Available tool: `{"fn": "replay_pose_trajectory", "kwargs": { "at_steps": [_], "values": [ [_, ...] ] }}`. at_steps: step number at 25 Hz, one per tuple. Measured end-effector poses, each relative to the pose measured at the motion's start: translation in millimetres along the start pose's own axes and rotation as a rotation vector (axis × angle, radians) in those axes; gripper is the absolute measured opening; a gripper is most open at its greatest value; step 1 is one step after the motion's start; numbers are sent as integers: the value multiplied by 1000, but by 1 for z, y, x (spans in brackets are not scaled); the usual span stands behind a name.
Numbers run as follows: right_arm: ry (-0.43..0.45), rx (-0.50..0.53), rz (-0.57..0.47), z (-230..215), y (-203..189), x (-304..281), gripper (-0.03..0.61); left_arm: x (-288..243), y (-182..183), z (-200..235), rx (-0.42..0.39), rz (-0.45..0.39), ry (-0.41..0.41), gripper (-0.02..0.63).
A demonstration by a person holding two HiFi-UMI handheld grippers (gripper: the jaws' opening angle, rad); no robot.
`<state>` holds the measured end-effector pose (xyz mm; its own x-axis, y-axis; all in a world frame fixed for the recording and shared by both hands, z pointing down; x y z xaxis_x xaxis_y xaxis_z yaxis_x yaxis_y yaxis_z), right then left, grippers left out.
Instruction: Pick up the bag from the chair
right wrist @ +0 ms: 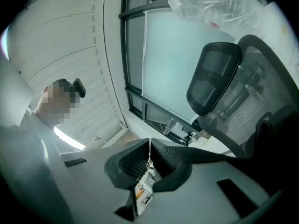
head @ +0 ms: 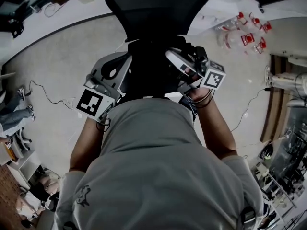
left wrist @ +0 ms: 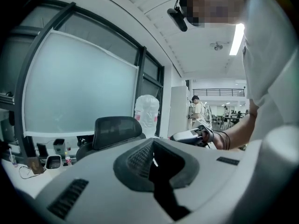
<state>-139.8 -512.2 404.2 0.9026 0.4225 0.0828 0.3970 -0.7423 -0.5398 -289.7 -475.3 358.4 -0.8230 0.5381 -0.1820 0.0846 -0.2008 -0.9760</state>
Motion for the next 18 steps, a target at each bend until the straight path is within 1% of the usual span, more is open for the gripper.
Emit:
{"fn": "replay_pose_trajectory", "kwargs": {
  "at_steps": [4, 7, 10, 14, 18],
  "values": [
    [23, 5, 10, 15, 0, 17, 37, -7, 6, -18, -21, -18, 13, 12],
    [45, 13, 44, 27, -6, 33, 37, -11, 8, -39, -26, -22, 31, 12],
    [53, 17, 78, 27, -8, 51, 37, -17, 5, -60, -19, -18, 57, 12],
    [72, 14, 107, 32, -11, 66, 34, -14, 1, -89, -5, -20, 108, 12],
    [92, 24, 155, 39, -26, 83, 34, -5, -12, -117, 19, 5, 164, 12]
  ]
}}
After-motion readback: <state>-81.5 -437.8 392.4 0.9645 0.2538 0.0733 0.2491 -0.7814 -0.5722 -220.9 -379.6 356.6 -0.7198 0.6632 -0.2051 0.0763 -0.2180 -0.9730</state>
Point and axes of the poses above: the fingertips, and each gripper's own axes: x backward along the fingers, z to its left, y out of its top, the point moved 3 cm from there along x, backward along the fingers, and after that the axes turned 12 degrees about -y, right-handed, at the moved point
